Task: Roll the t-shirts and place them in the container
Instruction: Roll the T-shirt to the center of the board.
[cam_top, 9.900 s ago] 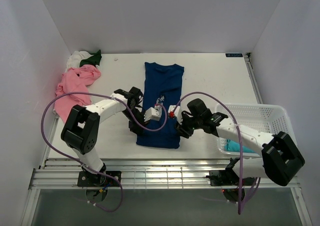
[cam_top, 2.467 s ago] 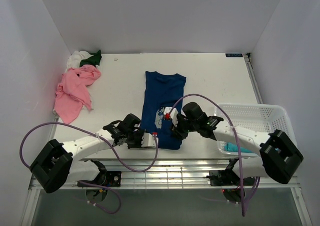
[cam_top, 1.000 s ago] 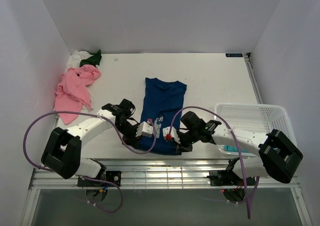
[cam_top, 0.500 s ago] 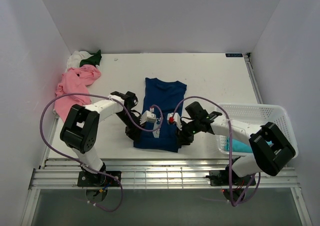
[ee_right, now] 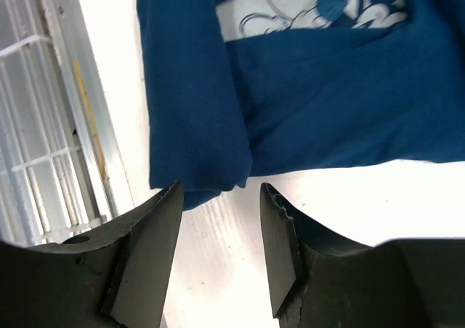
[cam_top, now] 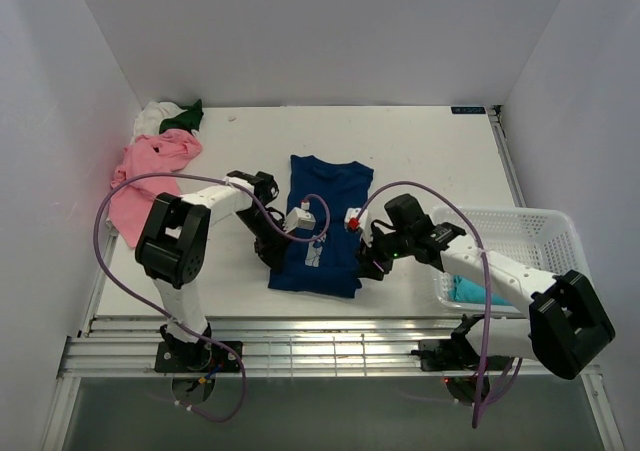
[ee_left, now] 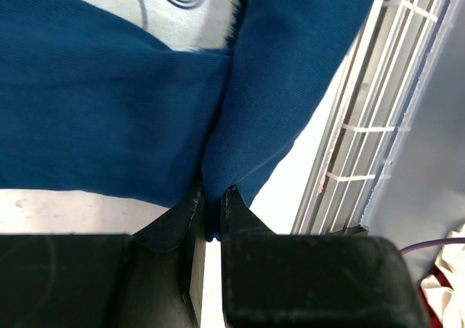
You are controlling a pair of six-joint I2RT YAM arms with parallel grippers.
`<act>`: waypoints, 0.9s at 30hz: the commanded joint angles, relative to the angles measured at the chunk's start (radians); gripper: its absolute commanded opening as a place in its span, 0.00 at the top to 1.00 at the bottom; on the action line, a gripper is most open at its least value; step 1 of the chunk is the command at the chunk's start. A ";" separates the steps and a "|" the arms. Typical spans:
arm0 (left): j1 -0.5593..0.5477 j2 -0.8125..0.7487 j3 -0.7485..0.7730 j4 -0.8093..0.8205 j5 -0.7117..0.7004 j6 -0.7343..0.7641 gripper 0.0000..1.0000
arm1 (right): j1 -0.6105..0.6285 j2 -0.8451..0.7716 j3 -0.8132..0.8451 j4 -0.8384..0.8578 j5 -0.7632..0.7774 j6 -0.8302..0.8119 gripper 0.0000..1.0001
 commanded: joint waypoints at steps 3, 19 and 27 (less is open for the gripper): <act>0.010 0.025 0.062 0.009 0.013 -0.026 0.81 | 0.081 -0.046 0.020 0.115 0.083 0.064 0.51; 0.010 -0.047 0.068 -0.021 -0.059 0.011 0.71 | 0.159 0.141 -0.037 0.296 0.133 0.154 0.89; 0.022 -0.249 -0.007 0.000 -0.106 0.155 0.49 | 0.153 0.178 -0.029 0.296 0.147 0.210 0.90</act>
